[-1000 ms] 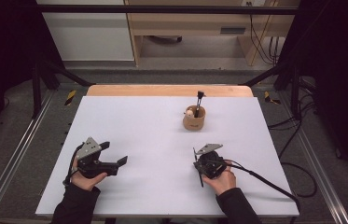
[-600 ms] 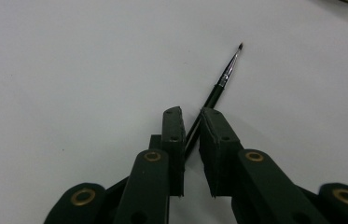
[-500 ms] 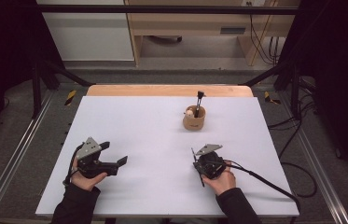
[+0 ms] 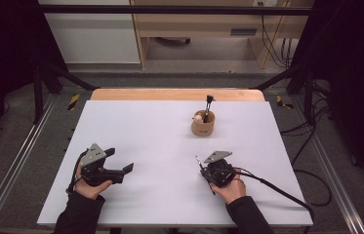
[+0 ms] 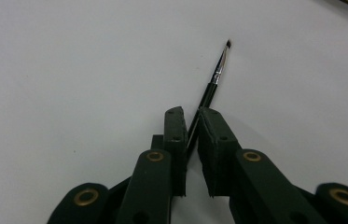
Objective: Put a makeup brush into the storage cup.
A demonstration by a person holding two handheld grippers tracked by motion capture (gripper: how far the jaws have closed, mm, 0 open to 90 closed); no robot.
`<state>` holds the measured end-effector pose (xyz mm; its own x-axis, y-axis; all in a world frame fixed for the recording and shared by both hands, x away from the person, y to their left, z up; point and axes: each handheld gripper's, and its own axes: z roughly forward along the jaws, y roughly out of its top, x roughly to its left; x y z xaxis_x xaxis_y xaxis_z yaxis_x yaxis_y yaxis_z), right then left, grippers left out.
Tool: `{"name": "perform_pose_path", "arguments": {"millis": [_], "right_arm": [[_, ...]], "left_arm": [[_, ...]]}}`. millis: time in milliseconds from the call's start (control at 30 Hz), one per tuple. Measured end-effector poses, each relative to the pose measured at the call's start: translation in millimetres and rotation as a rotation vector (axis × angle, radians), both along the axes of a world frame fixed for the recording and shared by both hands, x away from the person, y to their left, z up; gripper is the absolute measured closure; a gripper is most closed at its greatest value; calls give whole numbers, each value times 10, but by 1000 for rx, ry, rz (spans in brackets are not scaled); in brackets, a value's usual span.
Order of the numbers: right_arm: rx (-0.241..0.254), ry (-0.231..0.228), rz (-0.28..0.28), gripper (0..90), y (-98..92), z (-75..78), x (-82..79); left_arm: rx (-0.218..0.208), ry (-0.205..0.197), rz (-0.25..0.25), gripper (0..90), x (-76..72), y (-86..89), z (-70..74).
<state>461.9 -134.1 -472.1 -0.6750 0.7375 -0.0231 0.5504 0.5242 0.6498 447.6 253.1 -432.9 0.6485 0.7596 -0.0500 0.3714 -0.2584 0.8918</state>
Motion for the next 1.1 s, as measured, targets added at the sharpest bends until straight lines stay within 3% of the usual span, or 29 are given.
{"name": "perform_pose_path", "arguments": {"millis": [100, 300, 700, 1100], "right_arm": [[-2, 3, -13, 780, 0, 3, -1], [6, 13, -20, 823, 13, 6, -9], [-8, 15, 14, 841, -20, 25, 26], [3, 28, -26, 837, -6, 16, 20]], "left_arm": [[-1, 1, 0, 66, 2, 2, 0], [2, 0, -1, 66, 1, -4, -2], [3, 2, -1, 66, 3, -6, -5], [4, 1, -3, 66, 3, -8, -7]]}}
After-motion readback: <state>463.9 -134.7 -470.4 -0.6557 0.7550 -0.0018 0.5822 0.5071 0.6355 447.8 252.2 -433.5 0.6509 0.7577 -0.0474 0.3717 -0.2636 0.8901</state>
